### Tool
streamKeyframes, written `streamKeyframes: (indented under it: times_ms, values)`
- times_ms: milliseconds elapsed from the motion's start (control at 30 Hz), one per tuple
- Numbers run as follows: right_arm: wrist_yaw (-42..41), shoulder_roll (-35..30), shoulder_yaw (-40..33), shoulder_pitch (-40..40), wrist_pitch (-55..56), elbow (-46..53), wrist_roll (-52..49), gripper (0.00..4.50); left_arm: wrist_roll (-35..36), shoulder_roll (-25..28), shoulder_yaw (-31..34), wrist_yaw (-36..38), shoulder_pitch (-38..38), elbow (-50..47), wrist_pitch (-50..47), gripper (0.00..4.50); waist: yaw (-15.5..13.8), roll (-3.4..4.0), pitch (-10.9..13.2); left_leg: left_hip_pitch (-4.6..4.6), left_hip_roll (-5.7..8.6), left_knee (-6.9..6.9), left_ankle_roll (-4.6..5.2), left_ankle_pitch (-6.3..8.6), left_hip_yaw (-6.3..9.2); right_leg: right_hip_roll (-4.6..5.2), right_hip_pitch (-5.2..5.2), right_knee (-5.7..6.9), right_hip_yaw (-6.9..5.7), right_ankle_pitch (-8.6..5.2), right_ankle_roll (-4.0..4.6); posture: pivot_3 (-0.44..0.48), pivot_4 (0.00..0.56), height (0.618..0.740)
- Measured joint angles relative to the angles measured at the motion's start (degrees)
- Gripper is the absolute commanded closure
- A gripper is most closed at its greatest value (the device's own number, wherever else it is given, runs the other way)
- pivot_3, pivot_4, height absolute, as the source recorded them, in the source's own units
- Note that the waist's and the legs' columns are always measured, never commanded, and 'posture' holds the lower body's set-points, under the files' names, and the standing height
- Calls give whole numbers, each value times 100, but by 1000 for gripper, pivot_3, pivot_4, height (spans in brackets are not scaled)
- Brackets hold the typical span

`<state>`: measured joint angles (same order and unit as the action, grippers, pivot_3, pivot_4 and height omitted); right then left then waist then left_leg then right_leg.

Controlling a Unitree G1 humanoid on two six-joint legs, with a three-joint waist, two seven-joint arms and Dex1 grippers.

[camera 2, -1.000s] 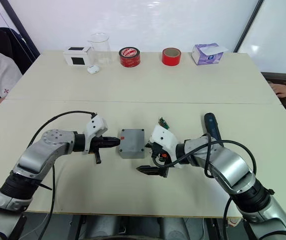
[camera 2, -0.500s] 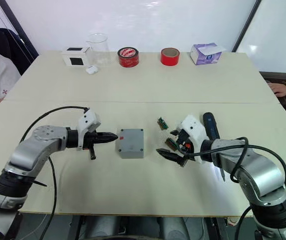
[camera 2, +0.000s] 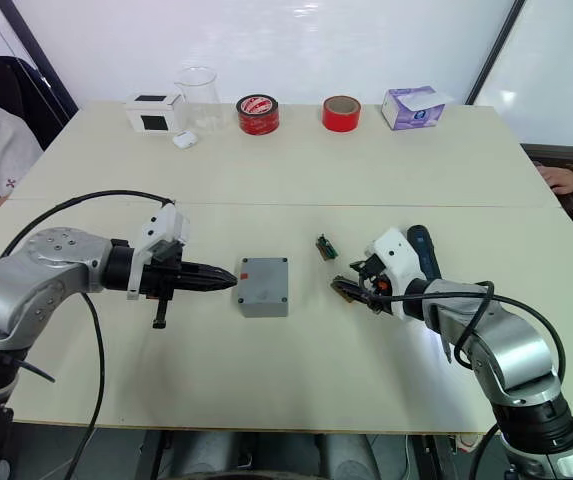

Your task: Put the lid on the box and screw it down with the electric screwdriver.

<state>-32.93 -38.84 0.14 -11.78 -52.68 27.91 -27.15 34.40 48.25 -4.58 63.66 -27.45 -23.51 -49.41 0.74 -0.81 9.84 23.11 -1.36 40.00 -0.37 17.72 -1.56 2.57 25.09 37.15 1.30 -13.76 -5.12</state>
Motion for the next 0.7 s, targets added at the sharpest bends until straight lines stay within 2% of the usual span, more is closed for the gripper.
streamKeyframes:
  times_ms: [233, 333, 400, 700]
  values:
    - [2, 62, 170, -1, 216, -175, 165, 1992, 76, 21, -3, -70, 0, -48, -32, 4500, -8, 0, 0, 0, 0, 0, 0, 0, 0, 1, -1, 0, 0, 0, 0, 0, 150, 740]
    - [11, 116, 208, -1, 282, -261, 246, 2626, 84, 21, -13, -117, 1, -78, -32, 4500, -7, 0, 0, 0, 1, 0, 0, 0, -1, 1, -1, -1, 0, 0, 0, 0, 150, 740]
    - [20, 144, 256, -3, 305, -294, 297, 3422, 90, 21, -16, -137, 1, -100, -31, 4500, -5, 0, 0, 0, 1, 0, 0, 0, 0, 1, -1, 0, 0, 0, 0, 0, 150, 740]
    - [23, 176, 292, -2, 323, -342, 405, 3422, 112, 30, -17, -173, 2, -110, -30, 4500, -6, 0, 0, 0, 1, 0, 0, 0, 0, 1, -1, 0, 0, 0, 0, 0, 150, 740]
